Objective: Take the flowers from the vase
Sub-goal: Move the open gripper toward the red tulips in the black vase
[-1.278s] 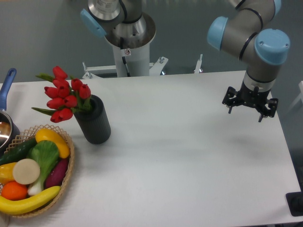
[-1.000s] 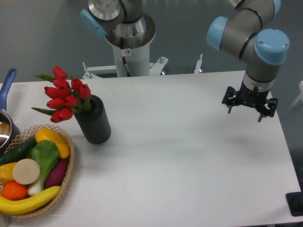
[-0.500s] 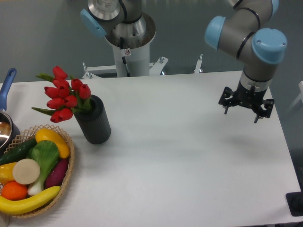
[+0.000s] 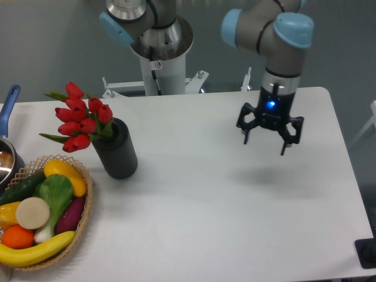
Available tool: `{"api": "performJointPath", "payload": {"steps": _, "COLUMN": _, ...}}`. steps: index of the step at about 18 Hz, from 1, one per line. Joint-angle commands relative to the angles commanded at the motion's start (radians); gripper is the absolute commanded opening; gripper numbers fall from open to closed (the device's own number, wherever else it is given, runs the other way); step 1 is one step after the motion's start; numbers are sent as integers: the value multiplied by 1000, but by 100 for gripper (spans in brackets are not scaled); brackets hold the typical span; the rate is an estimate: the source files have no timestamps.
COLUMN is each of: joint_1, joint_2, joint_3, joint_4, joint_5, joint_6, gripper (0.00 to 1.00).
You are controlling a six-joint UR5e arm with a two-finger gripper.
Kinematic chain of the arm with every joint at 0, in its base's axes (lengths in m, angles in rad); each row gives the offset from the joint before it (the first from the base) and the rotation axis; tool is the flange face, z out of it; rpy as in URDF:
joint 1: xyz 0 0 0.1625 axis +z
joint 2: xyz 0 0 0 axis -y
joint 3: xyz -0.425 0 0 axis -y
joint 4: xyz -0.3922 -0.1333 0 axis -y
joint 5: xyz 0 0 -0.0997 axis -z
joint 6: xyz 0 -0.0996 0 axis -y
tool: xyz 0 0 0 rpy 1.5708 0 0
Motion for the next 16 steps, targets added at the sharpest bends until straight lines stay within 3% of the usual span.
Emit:
{"api": "performJointPath", "payload": {"steps": 5, "joint_1": 6, "joint_2": 44, "joint_3": -71, "joint_4": 2, "joint_5": -180, "joint_6": 12, "gripper": 100}}
{"api": "performJointPath", "payload": {"steps": 7, "joint_1": 15, "joint_2": 72, "joint_3": -113, "joint_4": 0, "joint_5": -351, "joint_6": 14, "gripper": 100}}
{"api": "performJointPath", "payload": {"steps": 9, "joint_1": 15, "joint_2": 110, "joint_3": -167, "joint_4": 0, "joint_5": -447, "joint_6": 24, "gripper": 100}}
{"api": "performJointPath", "payload": {"steps": 16, "joint_1": -63, "joint_2": 248, "joint_3": -330, "joint_4": -6, "joint_5": -470, "joint_6": 71, "gripper": 100}}
